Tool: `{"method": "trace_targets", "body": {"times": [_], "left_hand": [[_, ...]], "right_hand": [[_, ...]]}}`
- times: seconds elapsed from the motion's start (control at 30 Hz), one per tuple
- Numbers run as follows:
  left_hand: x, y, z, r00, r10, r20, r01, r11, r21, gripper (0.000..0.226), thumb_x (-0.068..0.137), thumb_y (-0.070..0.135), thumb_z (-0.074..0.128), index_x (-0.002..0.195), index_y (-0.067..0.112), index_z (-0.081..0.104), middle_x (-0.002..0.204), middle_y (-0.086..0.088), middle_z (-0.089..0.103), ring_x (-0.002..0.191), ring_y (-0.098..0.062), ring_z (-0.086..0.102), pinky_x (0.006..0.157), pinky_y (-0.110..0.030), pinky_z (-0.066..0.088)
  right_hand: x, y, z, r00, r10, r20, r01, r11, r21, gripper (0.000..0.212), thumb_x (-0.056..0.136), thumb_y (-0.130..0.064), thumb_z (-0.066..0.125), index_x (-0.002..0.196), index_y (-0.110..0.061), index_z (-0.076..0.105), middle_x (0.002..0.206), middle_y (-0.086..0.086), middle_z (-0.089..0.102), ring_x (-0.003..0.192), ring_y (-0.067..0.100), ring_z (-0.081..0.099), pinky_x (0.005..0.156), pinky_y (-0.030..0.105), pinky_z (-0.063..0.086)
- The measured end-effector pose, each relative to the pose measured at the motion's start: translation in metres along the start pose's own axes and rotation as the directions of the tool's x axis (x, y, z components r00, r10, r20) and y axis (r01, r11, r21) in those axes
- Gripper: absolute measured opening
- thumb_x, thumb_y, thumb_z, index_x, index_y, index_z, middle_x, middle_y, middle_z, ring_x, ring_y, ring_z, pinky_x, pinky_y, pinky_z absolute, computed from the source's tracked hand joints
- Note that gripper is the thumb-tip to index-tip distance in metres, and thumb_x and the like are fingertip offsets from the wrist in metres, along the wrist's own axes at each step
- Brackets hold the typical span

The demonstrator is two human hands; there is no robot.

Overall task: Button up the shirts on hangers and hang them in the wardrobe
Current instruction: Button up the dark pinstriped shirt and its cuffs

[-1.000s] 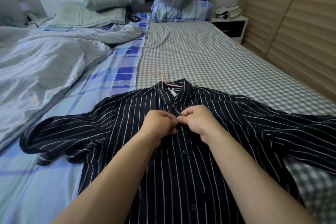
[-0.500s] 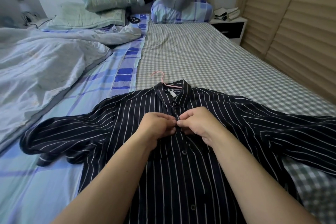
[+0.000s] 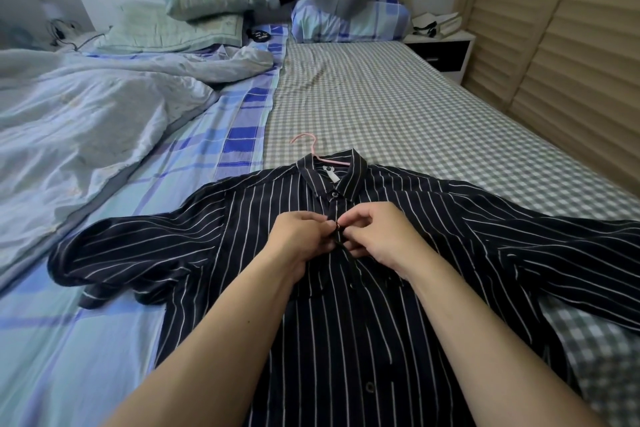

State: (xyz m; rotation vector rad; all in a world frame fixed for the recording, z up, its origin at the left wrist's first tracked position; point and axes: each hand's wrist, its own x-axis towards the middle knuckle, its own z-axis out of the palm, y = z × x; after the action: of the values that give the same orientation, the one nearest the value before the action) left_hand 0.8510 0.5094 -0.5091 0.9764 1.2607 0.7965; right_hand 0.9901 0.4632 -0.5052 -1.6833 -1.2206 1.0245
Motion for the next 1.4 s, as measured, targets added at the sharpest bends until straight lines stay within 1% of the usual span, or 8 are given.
{"method": "trace_targets", "body": {"times": [0.3,0.47,0.57,0.67,0.9,1.1,1.27,1.4], "left_hand": [[0.001,-0.009,-0.005,0.993,0.110,-0.037,-0.110,0.994,0.001,0.026,0.088,-0.010,0.068,0.091,0.009,0.052,0.072,-0.007,0.057,0.056,-0.015,0.061,0.058,-0.026,0.058],[-0.011,-0.015,0.000,0.935,0.350,0.057,-0.326,0.786,0.526,0.024,0.089,0.007,0.073,0.108,0.019,0.064,0.087,0.007,0.065,0.083,-0.010,0.064,0.085,-0.028,0.053],[-0.044,-0.010,-0.005,0.912,0.381,0.149,-0.396,0.731,0.556,0.044,0.096,0.003,0.060,0.134,0.025,0.057,0.112,0.013,0.061,0.110,-0.006,0.060,0.098,-0.021,0.046],[-0.091,-0.022,-0.030,0.819,0.573,-0.013,-0.454,0.663,0.595,0.035,0.092,0.002,0.059,0.116,0.025,0.068,0.106,0.014,0.067,0.094,0.002,0.061,0.083,-0.006,0.043],[-0.117,-0.065,-0.036,0.919,0.387,0.071,-0.371,0.789,0.491,0.023,0.097,0.009,0.061,0.104,0.026,0.074,0.089,0.010,0.073,0.082,0.001,0.069,0.083,-0.022,0.058],[-0.119,-0.079,-0.030,0.838,0.522,0.161,-0.481,0.565,0.670,0.034,0.100,0.017,0.055,0.129,0.031,0.066,0.106,0.018,0.060,0.099,-0.001,0.060,0.094,-0.025,0.051],[-0.120,-0.070,-0.021,0.845,0.495,0.203,-0.452,0.457,0.766,0.035,0.102,0.033,0.053,0.137,0.039,0.058,0.102,0.015,0.052,0.091,-0.005,0.058,0.084,-0.027,0.051],[-0.112,-0.048,-0.004,0.824,0.516,0.232,-0.421,0.286,0.861,0.024,0.102,0.035,0.053,0.123,0.034,0.066,0.105,0.004,0.057,0.092,-0.025,0.063,0.077,-0.037,0.053]], "right_hand": [[0.006,0.004,0.005,0.956,-0.282,-0.085,0.186,0.801,-0.569,0.009,0.093,-0.025,0.069,0.092,-0.027,0.078,0.085,-0.010,0.070,0.080,0.009,0.065,0.071,0.024,0.051],[-0.002,-0.005,0.001,0.983,-0.161,-0.085,0.091,0.838,-0.537,0.013,0.092,-0.023,0.067,0.086,-0.026,0.077,0.078,-0.009,0.069,0.077,0.010,0.065,0.063,0.023,0.045],[-0.038,-0.019,-0.014,0.968,-0.160,-0.191,0.064,0.901,-0.428,0.015,0.095,-0.022,0.064,0.086,-0.026,0.075,0.061,-0.008,0.069,0.057,0.005,0.067,0.054,0.020,0.051],[-0.086,-0.025,-0.020,0.977,-0.150,-0.150,0.090,0.934,-0.346,0.014,0.096,-0.020,0.063,0.084,-0.025,0.070,0.060,-0.010,0.067,0.046,0.001,0.061,0.045,0.011,0.041],[-0.110,0.008,0.022,0.985,-0.100,-0.140,-0.026,0.717,-0.696,0.031,0.093,-0.048,0.064,0.111,-0.024,0.053,0.100,-0.009,0.057,0.093,0.018,0.059,0.074,0.031,0.044],[-0.091,0.014,0.013,0.992,0.005,-0.123,-0.086,0.744,-0.663,0.007,0.094,-0.026,0.063,0.091,-0.020,0.063,0.089,-0.002,0.063,0.082,0.020,0.063,0.074,0.036,0.058],[-0.086,0.013,-0.009,0.978,0.206,0.022,-0.201,0.971,-0.132,0.010,0.090,-0.007,0.066,0.080,-0.007,0.066,0.072,0.006,0.063,0.058,0.013,0.062,0.055,0.026,0.056],[-0.083,0.013,-0.013,0.972,0.225,0.070,-0.220,0.973,-0.066,0.019,0.087,-0.011,0.064,0.069,-0.016,0.065,0.066,0.004,0.058,0.061,0.014,0.058,0.056,0.026,0.052]]}}
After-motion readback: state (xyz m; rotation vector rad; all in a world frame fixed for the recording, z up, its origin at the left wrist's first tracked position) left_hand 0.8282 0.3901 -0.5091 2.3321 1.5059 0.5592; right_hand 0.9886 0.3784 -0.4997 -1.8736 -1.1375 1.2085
